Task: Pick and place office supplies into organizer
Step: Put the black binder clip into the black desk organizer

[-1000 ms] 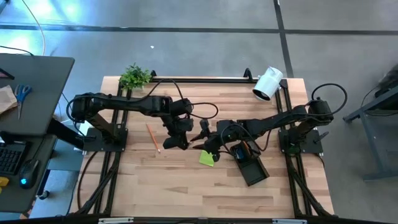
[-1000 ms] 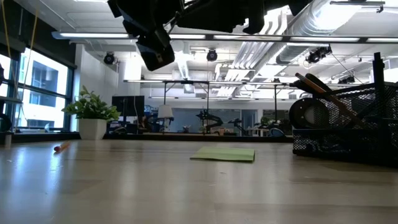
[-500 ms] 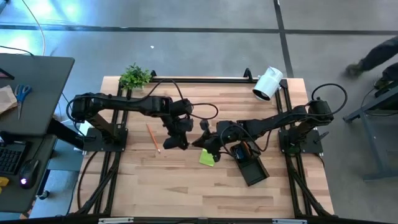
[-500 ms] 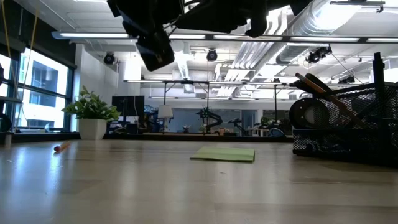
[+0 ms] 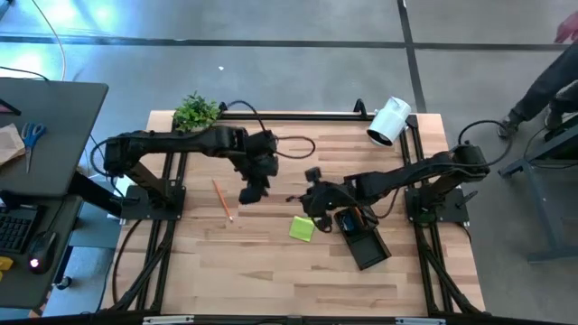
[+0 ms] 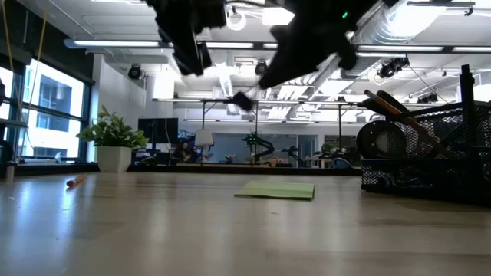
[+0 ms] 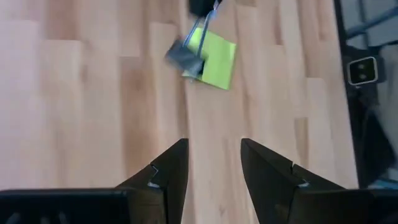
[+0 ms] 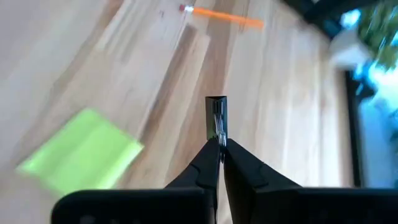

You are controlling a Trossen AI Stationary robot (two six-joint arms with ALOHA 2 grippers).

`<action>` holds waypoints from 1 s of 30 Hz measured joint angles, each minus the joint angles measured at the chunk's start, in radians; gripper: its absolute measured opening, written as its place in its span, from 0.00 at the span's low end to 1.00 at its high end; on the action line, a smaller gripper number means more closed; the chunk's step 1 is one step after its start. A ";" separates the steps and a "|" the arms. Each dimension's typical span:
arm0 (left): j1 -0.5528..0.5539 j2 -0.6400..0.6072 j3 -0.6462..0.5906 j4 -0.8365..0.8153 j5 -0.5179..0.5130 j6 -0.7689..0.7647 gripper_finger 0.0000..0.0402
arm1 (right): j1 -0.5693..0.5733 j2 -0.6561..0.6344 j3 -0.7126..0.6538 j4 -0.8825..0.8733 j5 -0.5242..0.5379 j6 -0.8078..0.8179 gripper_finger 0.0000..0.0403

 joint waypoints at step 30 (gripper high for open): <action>-0.008 -0.089 -0.289 0.693 0.028 0.212 0.34 | 0.157 -0.002 0.172 -0.876 -0.175 1.096 0.01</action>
